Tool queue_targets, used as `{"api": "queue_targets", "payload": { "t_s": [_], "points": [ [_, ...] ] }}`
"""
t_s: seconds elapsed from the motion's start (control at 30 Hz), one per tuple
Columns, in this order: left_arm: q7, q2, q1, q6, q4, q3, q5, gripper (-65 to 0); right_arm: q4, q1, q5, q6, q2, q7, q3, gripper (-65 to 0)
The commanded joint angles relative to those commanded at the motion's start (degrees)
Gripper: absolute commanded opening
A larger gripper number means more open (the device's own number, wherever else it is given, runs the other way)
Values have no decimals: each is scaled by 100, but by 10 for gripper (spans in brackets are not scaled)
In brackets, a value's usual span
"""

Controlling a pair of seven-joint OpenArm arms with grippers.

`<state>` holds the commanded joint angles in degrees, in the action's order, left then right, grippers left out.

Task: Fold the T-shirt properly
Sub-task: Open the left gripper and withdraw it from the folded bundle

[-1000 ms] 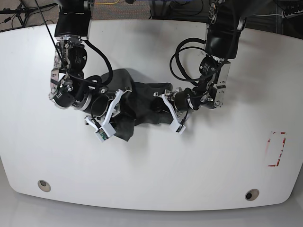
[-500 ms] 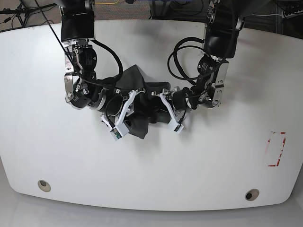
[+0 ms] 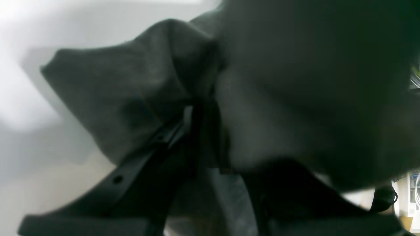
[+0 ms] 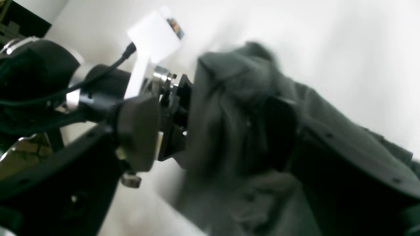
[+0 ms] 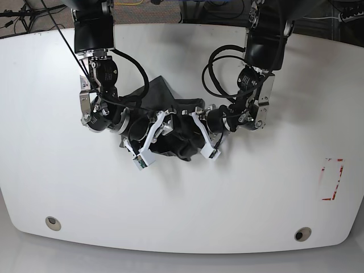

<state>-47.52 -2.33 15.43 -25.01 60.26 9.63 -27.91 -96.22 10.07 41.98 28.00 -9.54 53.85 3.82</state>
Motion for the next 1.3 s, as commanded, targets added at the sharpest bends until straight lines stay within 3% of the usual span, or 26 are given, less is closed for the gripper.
{"api": "queue_targets", "payload": {
  "t_s": [0.1, 0.23, 0.43, 0.6, 0.77, 0.9, 1.13, 1.3],
  "points": [
    [0, 0, 70, 0, 9, 0, 0, -426, -264, -26, 9, 18, -185, 0, -9, -178],
    [9, 0, 123, 0, 9, 0, -18, -381, -615, -141, 26, 44, -316, -18, -70, -178],
    [9, 0, 237, -18, 70, 0, -26, -326, -905, -316, 35, 79, -378, 0, -826, -178],
    [0, 105, 185, -26, 879, -176, -26, -312, -888, -440, 35, 545, -396, 9, -1433, -178],
    [-79, 123, 0, -35, 1714, -396, -26, -315, -897, -545, 35, 712, -396, 88, -1767, -178],
    [-299, 695, -352, -35, 2673, -800, -26, -317, -897, -545, 35, 738, -396, 343, -1855, -178],
    [-325, 1556, -1020, -35, 3692, -1785, -53, -317, -888, -580, 35, 738, -387, 360, -1820, -178],
    [-325, 2251, -1574, -35, 3938, -2611, -466, -317, -862, -571, 26, 738, -343, 369, -1793, -178]
  ]
}}
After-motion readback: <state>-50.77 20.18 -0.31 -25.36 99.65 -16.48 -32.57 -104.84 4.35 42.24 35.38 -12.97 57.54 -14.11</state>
